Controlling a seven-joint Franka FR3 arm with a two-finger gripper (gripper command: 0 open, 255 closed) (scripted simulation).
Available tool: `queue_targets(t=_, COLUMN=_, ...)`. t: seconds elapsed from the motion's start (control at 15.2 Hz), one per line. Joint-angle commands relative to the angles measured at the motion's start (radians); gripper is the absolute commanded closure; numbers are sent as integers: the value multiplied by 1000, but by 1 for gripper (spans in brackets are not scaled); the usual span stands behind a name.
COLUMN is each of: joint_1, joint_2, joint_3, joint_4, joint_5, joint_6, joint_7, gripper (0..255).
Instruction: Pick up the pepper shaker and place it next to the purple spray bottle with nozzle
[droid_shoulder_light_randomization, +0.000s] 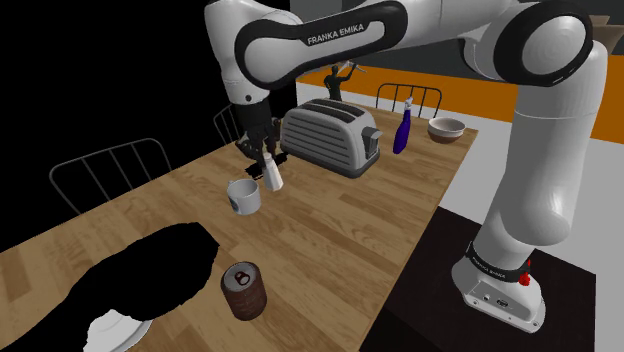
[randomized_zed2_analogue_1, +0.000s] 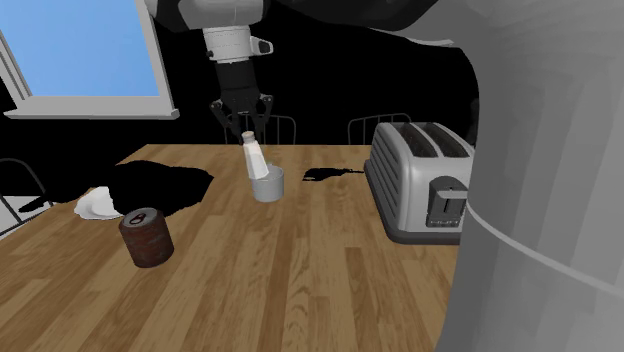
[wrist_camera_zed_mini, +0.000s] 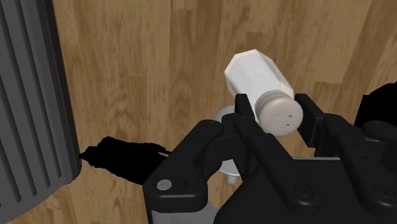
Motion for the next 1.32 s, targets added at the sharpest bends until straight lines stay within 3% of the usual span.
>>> queue_targets(t=0.0, joint_1=3, joint_2=0, joint_3=2, joint_4=27, joint_5=1, joint_6=-28, joint_7=0, gripper=255)
queue_targets(t=1.25, joint_1=54, joint_2=83, joint_3=9, joint_4=400, joint_5=-37, joint_6=-324, joint_7=-9, gripper=255)
